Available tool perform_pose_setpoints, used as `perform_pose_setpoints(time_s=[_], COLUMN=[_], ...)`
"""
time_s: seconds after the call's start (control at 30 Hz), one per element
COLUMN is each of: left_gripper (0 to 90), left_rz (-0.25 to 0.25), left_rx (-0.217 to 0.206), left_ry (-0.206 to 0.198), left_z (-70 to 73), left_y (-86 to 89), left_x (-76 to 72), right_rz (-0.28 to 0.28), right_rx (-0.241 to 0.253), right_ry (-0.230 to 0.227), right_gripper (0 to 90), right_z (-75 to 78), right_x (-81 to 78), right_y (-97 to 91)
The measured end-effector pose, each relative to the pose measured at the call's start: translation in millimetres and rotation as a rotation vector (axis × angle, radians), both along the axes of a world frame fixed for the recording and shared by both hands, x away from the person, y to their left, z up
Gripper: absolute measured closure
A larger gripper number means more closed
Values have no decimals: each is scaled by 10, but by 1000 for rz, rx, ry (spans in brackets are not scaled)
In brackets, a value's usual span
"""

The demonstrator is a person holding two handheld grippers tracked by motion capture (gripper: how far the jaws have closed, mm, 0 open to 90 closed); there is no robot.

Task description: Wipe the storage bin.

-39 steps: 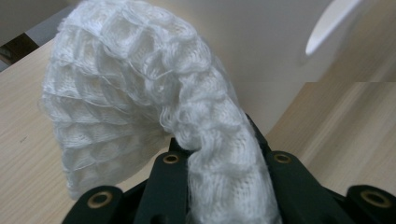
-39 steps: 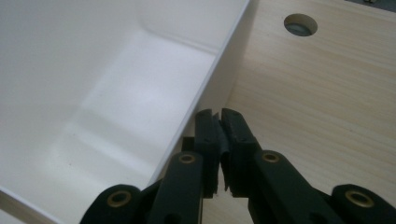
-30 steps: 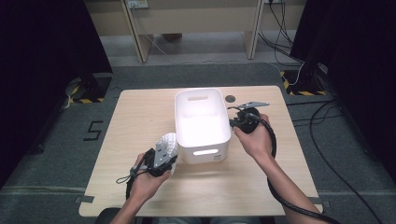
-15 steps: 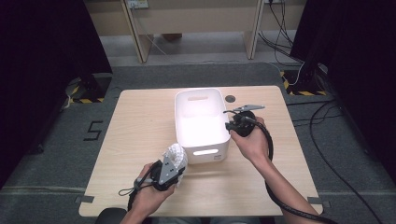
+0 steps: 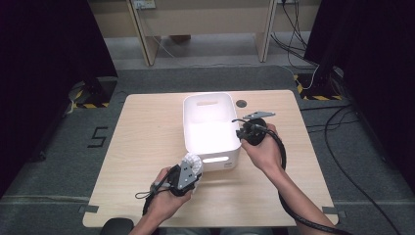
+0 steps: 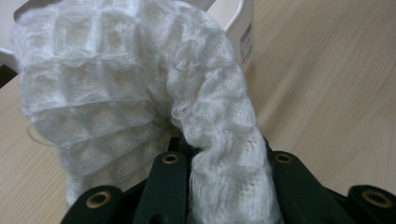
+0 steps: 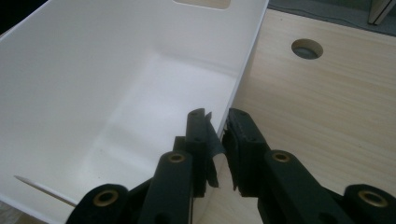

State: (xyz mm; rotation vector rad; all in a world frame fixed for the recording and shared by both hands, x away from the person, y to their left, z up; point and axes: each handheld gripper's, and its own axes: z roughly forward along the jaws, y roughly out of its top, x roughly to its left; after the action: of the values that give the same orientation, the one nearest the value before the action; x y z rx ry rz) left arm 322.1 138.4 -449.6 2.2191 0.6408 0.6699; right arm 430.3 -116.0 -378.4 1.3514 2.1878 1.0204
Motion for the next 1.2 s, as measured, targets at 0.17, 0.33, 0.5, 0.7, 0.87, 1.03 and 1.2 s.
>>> perform_pose_setpoints(time_s=[0.17,0.33,0.5,0.7,0.87,1.03,1.2], left_gripper=[761,762,762,762,763,763,763], left_rz=[8,17,24,33,37,34,17], left_rx=[26,27,35,43,43,44,52], left_ry=[16,30,47,68,71,73,76], left_z=[-103,-193,-284,-380,-387,-388,-396], left_y=[-16,-18,-28,-28,-36,-68,-165], left_x=[43,79,103,136,144,146,160], right_rz=[4,5,6,4,2,2,4], right_rx=[-5,-5,-5,-6,-8,-7,-8], right_ry=[-3,-2,-2,-3,-3,-3,-4], right_gripper=[798,798,798,797,796,797,797], right_z=[2,3,4,4,6,7,8], right_x=[-4,-5,-5,-12,-14,-14,-14], right_y=[1,0,-2,-1,-1,-1,-3])
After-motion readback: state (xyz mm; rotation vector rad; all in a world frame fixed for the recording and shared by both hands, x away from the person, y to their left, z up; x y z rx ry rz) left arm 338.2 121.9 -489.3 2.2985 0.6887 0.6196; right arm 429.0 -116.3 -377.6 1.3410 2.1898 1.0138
